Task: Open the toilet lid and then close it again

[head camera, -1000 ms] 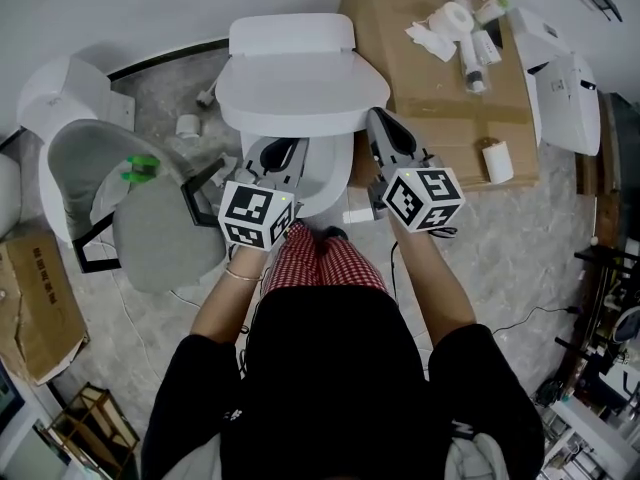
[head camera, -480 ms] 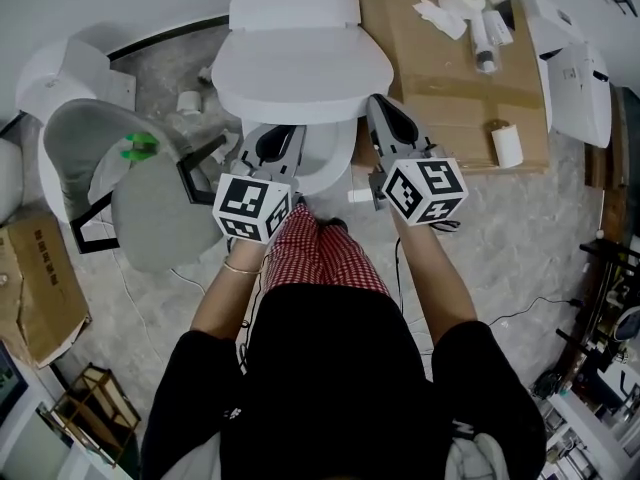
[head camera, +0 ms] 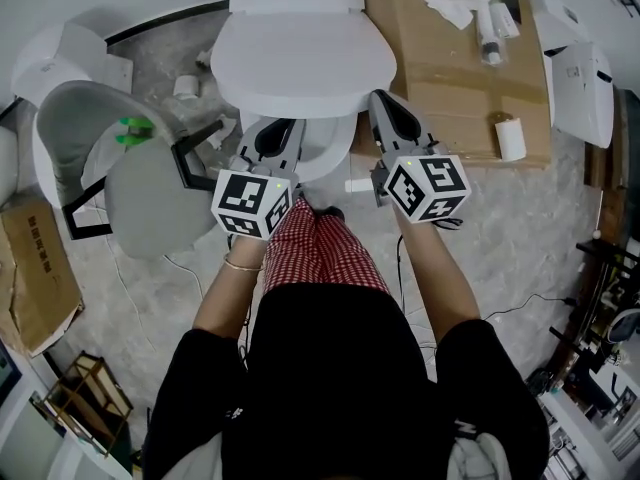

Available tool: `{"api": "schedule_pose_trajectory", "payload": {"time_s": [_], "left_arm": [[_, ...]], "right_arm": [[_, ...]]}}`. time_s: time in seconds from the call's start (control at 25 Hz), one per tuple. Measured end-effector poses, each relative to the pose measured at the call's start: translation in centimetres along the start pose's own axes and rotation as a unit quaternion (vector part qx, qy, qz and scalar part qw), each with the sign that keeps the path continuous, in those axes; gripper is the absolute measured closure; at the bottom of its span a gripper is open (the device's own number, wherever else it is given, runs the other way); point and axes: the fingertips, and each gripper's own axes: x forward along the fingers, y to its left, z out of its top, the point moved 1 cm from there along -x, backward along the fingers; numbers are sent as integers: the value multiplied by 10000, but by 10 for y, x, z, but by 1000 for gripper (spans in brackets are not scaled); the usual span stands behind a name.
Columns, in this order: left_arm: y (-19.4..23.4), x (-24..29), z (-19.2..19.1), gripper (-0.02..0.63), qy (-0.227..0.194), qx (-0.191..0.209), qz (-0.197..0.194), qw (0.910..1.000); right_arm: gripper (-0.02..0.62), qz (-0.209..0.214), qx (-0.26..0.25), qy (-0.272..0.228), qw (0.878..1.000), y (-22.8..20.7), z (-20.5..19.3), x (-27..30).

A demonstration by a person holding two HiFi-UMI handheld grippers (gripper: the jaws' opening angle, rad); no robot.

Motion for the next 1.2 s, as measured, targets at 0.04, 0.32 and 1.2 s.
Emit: {"api": "schedule_pose_trajectory", "payload": {"time_s": [0.04,0.32,1.2], "left_arm": [[0,-1,-2,603,2,-1,10,10000],[-3,-5,-12,603,58,-2,38,10000],[-10,-13,-43,603,131,65,99,9998]], "right_arm": [[572,-3,-17,13,10000,0,-1,-1],[572,19,-32,85,10000,2,-11,-5],[572,149,-227,287,9992,4,-40,-16]]}}
